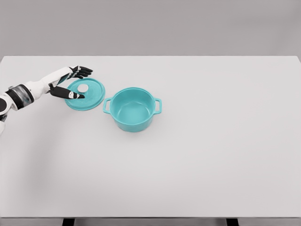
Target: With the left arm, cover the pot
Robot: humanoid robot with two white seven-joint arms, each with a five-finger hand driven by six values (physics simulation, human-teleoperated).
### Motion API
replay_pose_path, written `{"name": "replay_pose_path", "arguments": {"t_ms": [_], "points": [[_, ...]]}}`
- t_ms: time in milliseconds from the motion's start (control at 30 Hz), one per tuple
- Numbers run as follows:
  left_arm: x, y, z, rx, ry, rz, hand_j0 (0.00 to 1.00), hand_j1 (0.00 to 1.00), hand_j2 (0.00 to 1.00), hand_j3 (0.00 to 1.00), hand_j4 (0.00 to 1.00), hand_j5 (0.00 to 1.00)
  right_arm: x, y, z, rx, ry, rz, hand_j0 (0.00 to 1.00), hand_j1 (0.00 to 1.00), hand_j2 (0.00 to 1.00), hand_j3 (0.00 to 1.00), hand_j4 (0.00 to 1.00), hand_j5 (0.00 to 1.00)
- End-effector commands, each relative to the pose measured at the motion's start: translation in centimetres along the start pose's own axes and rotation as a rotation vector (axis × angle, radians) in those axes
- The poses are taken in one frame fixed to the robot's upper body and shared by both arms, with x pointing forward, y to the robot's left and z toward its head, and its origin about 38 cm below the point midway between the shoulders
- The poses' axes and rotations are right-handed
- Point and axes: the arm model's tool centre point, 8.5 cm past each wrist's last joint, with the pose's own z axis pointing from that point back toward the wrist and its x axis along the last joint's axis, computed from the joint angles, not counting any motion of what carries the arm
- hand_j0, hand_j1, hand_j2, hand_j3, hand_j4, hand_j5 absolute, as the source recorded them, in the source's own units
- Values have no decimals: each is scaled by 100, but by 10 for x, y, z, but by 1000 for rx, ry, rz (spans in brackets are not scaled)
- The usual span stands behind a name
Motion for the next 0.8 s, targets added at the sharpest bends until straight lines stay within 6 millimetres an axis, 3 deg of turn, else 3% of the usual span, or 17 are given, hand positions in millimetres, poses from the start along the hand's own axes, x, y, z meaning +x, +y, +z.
{"name": "replay_pose_path", "arguments": {"t_ms": [0, 767], "points": [[-4, 1, 2, 7, 11, 11, 83, 83, 83, 83, 83, 83, 0, 0, 0, 0, -1, 1, 100, 100, 100, 100, 100, 100], [-2, -2, -3, 5, 5, 8, 81, 81, 81, 81, 81, 81, 0, 0, 0, 0, -1, 1, 100, 100, 100, 100, 100, 100]]}}
